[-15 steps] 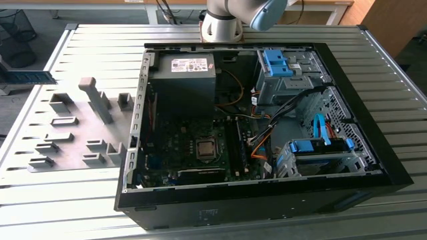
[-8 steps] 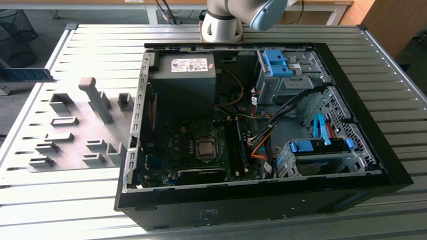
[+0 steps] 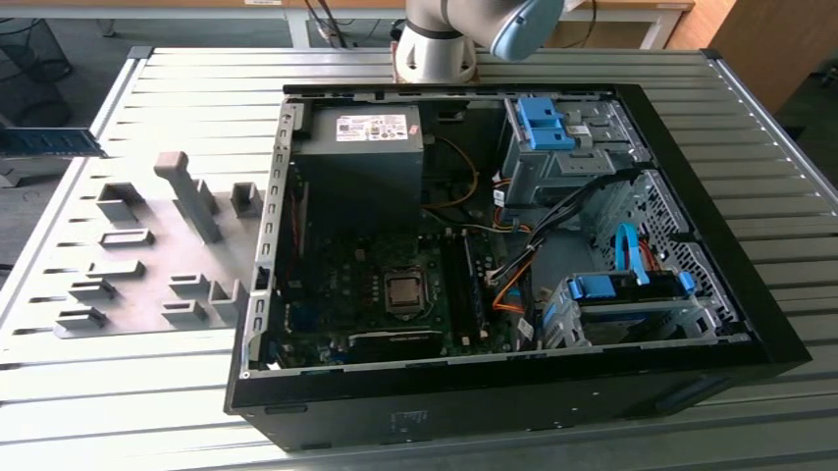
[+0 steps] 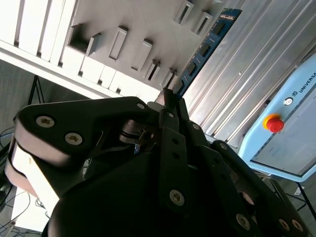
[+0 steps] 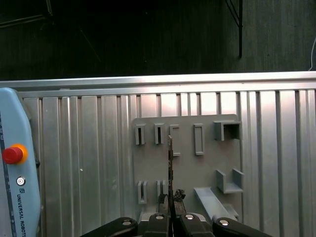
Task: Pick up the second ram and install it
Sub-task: 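Pick up the second ram and move it above second insertion slot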
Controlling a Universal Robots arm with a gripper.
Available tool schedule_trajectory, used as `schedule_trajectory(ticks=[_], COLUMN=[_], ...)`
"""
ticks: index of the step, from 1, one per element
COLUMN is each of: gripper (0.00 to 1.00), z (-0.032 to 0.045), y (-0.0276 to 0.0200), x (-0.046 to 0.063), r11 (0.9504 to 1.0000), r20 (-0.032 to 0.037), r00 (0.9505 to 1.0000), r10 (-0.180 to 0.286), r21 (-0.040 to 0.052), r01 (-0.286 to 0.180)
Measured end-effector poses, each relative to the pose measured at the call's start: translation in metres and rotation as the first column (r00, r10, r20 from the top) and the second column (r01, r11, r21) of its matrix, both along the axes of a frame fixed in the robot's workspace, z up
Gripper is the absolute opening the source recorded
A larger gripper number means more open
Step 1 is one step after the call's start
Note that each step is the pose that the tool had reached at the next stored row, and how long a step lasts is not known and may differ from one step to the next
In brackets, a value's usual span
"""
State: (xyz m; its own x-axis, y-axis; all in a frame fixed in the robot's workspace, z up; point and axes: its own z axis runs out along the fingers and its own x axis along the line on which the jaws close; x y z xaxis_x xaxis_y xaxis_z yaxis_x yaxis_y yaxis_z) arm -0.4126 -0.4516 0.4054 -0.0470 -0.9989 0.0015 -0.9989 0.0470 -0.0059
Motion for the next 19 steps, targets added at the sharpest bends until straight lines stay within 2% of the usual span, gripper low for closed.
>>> schedule_trajectory(ticks=[11, 19], gripper=[0.14, 0.14], z=[0.0128, 0.0133], y=[0.0004, 0.0005], x=[0.000, 0.001], r11=[1.0000, 1.0000], r20=[0.0001, 0.0000], r00=[1.0000, 1.0000], r10=[0.000, 0.000], r21=[0.0000, -0.0001], r01=[0.000, 0.000])
